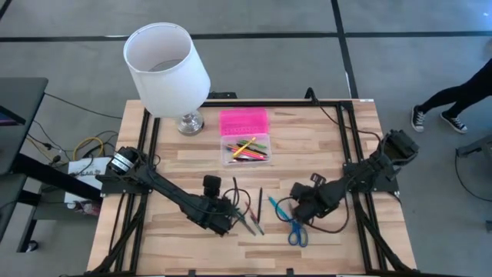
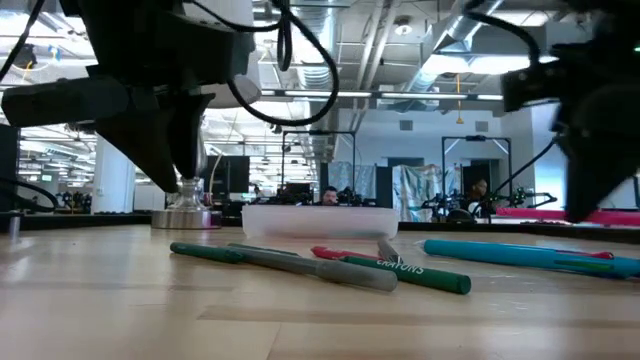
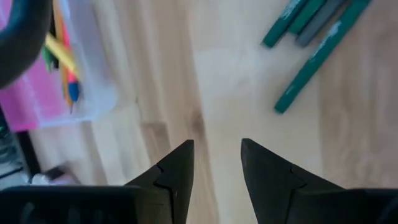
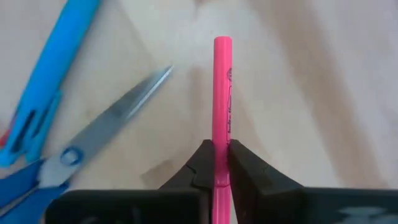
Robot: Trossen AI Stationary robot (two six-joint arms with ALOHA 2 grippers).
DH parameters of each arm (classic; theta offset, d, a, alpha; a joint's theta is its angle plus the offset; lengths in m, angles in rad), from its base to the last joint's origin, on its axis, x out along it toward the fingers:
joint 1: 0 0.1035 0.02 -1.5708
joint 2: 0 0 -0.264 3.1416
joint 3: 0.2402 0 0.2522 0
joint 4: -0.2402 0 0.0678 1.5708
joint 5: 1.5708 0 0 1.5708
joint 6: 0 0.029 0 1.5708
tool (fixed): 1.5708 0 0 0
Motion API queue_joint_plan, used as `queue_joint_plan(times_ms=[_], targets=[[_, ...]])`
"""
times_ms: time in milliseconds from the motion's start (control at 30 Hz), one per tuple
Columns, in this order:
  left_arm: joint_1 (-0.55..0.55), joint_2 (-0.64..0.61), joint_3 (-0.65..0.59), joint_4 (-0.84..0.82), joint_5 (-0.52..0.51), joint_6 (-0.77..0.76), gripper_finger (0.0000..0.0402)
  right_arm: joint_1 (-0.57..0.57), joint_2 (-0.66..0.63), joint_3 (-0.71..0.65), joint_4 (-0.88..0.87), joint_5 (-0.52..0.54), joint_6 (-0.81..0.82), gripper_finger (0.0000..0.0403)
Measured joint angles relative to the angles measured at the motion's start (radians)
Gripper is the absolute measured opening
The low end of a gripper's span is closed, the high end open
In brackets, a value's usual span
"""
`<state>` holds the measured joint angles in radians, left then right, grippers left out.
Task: Pick & place school supplies into a supply box
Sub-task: Put the pink pen into the pink supply box
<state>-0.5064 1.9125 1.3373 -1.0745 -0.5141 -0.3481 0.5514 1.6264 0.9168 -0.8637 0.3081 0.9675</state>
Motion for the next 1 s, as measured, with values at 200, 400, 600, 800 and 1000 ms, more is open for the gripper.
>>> queue_joint_plan(times_ms=[200,400,600,800,1000], targets=[[-0.015,0.0,0.0,-0.069,-0.042,-0.058,0.0128,-0.079,-0.001,0.074,-0.009,0.067,-0.173,0.0009],[-0.046,0.0,0.0,-0.106,-0.071,-0.123,0.0128,-0.187,-0.002,0.162,0.018,0.152,-0.4,0.0015],[-0.087,0.0,0.0,-0.125,-0.079,-0.193,0.0128,-0.321,-0.002,0.223,0.163,0.166,-0.701,0.0011],[-0.142,0.0,0.0,-0.125,-0.08,-0.256,0.0128,-0.451,-0.002,0.238,0.385,0.089,-1.009,0.0015],[-0.191,0.0,0.0,-0.125,-0.082,-0.312,0.0128,-0.572,0.015,0.24,0.548,-0.058,-1.175,0.0012]])
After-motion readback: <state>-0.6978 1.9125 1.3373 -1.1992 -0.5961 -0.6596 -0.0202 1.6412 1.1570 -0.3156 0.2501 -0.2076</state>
